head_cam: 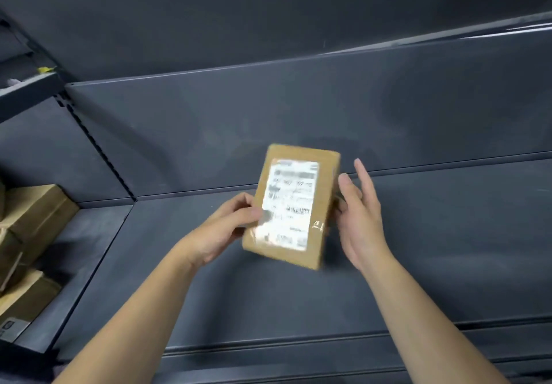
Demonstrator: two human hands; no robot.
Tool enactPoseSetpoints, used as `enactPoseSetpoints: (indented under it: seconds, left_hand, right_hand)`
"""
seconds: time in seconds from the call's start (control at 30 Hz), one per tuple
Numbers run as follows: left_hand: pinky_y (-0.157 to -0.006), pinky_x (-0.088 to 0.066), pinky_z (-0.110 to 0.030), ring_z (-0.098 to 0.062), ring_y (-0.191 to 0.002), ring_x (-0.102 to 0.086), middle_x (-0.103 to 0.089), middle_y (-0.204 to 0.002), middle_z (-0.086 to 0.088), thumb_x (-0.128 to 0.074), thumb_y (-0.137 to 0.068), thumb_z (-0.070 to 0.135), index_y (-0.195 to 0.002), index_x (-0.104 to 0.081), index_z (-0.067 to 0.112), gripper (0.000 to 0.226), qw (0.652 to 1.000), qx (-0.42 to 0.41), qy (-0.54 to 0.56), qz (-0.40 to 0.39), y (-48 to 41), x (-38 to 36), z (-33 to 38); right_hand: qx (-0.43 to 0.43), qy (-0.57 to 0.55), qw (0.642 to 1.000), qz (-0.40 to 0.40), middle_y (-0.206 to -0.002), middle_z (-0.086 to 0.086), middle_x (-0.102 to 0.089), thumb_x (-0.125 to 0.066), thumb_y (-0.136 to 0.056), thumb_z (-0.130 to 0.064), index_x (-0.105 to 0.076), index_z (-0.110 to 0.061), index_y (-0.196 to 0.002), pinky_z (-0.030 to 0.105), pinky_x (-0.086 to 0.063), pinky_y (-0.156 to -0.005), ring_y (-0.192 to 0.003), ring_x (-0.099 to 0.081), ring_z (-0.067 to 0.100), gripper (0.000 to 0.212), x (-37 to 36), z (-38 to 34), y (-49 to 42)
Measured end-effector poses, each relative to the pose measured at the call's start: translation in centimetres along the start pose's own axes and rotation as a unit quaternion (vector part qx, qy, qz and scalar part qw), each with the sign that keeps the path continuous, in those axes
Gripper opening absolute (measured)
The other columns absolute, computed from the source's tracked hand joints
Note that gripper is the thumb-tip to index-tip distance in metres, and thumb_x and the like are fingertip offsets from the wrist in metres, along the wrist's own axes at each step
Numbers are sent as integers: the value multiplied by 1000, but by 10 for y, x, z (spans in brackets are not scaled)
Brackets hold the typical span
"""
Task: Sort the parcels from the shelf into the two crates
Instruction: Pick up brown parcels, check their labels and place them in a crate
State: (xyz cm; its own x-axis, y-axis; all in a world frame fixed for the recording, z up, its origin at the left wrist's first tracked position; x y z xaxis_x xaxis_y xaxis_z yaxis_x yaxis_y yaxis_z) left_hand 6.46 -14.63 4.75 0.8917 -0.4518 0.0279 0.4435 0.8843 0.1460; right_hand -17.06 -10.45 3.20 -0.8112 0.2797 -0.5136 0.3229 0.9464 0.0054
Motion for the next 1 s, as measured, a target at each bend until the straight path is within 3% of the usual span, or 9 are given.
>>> enactPoseSetpoints:
  seconds: [0.07, 0.17, 0.3, 0.4, 0.5, 0.6, 0.7, 0.87, 1.0]
  left_hand:
    - [-92, -55, -40, -28, -110, -69, -71, -127, -11, -77, -70, 39, -130, -58, 9, 70, 1000, 0, 4, -13, -1, -9, 2]
    - [-100, -49, -53, -29, -113, -66, -68, -134, -12, -75, -70, 42, -134, -58, 18, 71, 998, -15, 49, 30, -4, -17, 8]
    - [-102, -46, -49, -28, -114, -63, -66, -137, -15, -68, -84, 39, -135, -55, 11, 60, 998, -17, 55, 30, -2, -21, 13]
    - [-84, -51, -39, -18, -92, -67, -73, -105, -6, -66, -95, 33, -110, -52, 0, 39, 995, -44, 58, 67, -3, -23, 15]
    - [-74, -52, -38, -10, -79, -65, -70, -86, 8, -57, -104, 33, -94, -52, 18, 19, 984, -82, 67, 141, -2, -26, 21]
    - [-89, -53, -42, -3, -96, -68, -74, -99, 16, -55, -101, 47, -123, -55, 21, 33, 976, -113, 40, 180, 0, -28, 25]
    - [-106, -48, -46, 0, -131, -57, -65, -135, 25, -52, -98, 56, -154, -40, 46, 58, 982, -114, 11, 153, 1, -31, 25]
    - [-93, -56, -42, -17, -136, -56, -60, -147, 9, -49, -108, 42, -153, -45, 43, 45, 979, -142, 30, 144, 3, -30, 29]
    - [-109, -50, -55, -27, -124, -65, -69, -132, -1, -48, -108, 31, -137, -57, 31, 30, 937, -141, 100, 304, 19, -12, 27]
  right_hand:
    - [32, 83, 996, 15, -128, -9, -71, -74, -96, -32, -66, -40, -132, 39, -51, -109, -122, -66, 10, 38, -5, -1, 0]
    - [35, 106, 994, -4, -116, -17, -76, -66, -101, -30, -69, -29, -132, 30, -54, -100, -108, -70, -1, 31, -17, -2, 2]
    - [54, 141, 989, 4, -105, -17, -75, -63, -103, -35, -65, -44, -133, 31, -56, -95, -92, -70, 2, 32, -15, -4, -3]
    - [58, 149, 987, -1, -127, -3, -73, -66, -99, -42, -75, -36, -124, 49, -53, -107, -114, -71, 15, 28, -13, -6, -2]
    - [17, 146, 985, -91, -137, -2, -68, -70, -87, -53, -71, -34, -131, 51, -49, -110, -127, -65, 19, 48, -11, -4, 5]
    - [-5, 148, 975, -166, -135, -2, -70, -68, -99, -21, -59, -29, -145, 47, -53, -105, -124, -67, 22, 48, -9, 0, 10]
    - [-6, 129, 980, -152, -130, 0, -73, -61, -102, -11, -59, -23, -145, 47, -54, -103, -120, -70, 23, 45, -8, 1, 11]
    - [-21, 110, 977, -181, -134, -1, -71, -69, -93, -27, -58, -25, -145, 42, -56, -102, -126, -66, 23, 53, -9, -2, 16]
    - [-3, 143, 952, -272, -152, -1, -57, -80, -83, -54, -51, -28, -150, 47, -41, -116, -142, -52, 21, 77, -23, 3, 27]
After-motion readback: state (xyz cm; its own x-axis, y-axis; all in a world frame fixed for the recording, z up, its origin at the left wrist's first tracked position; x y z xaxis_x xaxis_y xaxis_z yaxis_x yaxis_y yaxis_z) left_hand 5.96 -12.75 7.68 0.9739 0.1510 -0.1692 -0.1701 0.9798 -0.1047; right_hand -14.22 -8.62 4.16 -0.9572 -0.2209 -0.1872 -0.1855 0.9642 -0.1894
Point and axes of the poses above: each hand's wrist, its own y-axis away from the middle knuckle, its own x-axis out of the back of the hand, z = x × y, the point moved 2 cm from there along -y, towards the middle knuckle
